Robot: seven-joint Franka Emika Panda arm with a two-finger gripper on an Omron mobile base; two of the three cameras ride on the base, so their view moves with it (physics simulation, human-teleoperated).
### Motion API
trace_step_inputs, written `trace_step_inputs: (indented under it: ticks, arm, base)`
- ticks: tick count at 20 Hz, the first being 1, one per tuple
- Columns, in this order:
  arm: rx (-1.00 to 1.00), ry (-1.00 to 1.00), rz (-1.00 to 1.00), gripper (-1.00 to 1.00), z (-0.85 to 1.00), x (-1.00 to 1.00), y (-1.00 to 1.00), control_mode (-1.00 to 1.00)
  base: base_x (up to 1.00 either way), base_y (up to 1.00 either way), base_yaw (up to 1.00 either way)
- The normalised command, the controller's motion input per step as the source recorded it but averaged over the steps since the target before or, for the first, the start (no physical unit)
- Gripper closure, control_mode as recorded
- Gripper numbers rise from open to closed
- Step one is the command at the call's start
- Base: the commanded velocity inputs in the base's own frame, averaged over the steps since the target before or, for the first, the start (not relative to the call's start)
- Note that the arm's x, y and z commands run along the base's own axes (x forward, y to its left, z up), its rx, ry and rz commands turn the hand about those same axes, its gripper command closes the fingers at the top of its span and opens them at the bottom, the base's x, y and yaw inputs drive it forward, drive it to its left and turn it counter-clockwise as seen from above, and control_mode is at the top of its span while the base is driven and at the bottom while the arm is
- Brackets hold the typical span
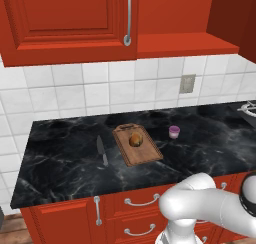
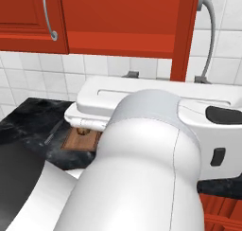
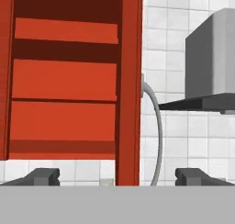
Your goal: Pick the bread, place it on the cutting board, pick the jam, place it on the counter, and close the cabinet.
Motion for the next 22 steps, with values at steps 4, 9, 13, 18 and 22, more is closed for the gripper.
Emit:
trace_step_inputs:
  ticks: [4, 9, 13, 18, 22]
  arm:
    - [0.00, 0.00, 0.01, -1.00, -0.17, 0.25, 0.00, -1.00]
    - [0.00, -0.05, 0.00, -1.00, -0.14, 0.25, -0.01, -1.00]
    - [0.00, -0.07, 0.00, -1.00, -0.11, 0.22, -0.03, -1.00]
    - [0.00, -0.08, 0.00, -1.00, -0.11, 0.20, -0.04, -1.00]
    - [0.00, -0.09, 0.00, -1.00, -0.12, 0.24, -0.03, -1.00]
  base:
    - [0.00, 0.00, 0.00]
    - [0.00, 0.00, 0.00]
    - [0.00, 0.00, 0.00]
    - [0.00, 0.00, 0.00]
    - [0.00, 0.00, 0.00]
